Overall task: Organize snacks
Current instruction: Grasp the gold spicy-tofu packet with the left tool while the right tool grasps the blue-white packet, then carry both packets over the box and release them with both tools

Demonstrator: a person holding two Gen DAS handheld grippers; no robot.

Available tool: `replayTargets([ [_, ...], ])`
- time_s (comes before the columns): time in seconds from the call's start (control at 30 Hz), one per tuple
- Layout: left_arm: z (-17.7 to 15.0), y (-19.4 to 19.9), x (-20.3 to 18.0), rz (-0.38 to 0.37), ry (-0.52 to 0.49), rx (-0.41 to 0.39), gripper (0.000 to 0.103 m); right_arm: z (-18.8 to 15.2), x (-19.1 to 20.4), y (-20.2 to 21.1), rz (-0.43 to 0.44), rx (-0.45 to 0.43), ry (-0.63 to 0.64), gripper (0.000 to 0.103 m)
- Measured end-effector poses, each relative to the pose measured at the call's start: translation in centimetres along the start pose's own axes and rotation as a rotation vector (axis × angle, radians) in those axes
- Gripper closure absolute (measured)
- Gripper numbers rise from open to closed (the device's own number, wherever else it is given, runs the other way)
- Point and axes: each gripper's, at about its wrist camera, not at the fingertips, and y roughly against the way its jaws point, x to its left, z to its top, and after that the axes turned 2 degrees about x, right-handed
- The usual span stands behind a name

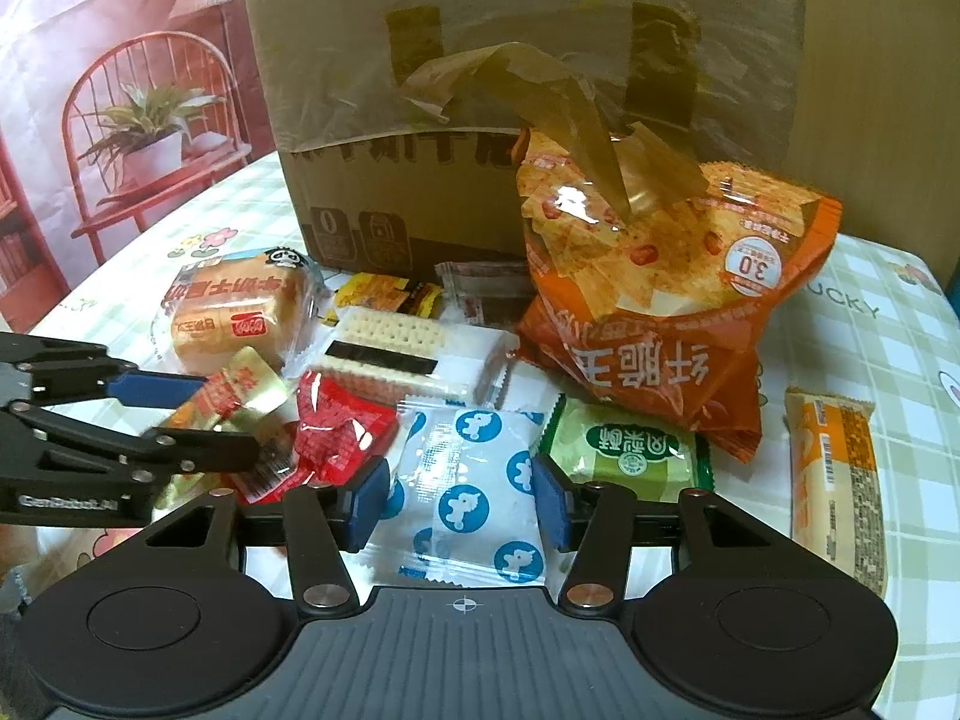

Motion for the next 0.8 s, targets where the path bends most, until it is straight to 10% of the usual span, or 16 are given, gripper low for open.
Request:
replayTargets([
  [0.47, 1.4, 3.6, 0.0, 0.014, 0.018, -0.124, 0.049, 0.3, -0.6, 1.8, 0.035, -0.062, -0.067, 0.062],
  [0.8, 7.4, 8.0, -0.2, 0.013, -0.001, -0.326, 0.049, 6.0, -1.3, 9.0, 0.054, -0.307, -0.018, 0.062],
])
